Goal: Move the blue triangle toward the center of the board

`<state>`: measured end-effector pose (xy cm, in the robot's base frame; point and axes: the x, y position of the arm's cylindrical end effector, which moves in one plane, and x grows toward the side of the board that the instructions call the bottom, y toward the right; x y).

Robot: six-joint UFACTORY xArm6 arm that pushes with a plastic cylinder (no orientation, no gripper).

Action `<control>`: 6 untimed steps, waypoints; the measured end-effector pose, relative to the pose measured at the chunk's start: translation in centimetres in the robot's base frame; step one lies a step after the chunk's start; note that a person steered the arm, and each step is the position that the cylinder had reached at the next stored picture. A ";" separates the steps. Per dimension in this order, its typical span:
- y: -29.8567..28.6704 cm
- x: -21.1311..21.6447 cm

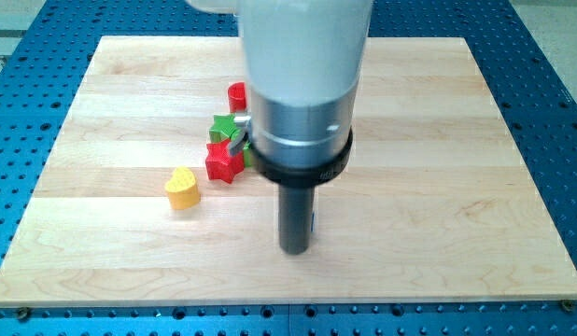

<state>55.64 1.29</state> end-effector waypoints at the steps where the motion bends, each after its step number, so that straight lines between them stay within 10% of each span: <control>1: 0.1 -0.1; 6: 1.2 -7.9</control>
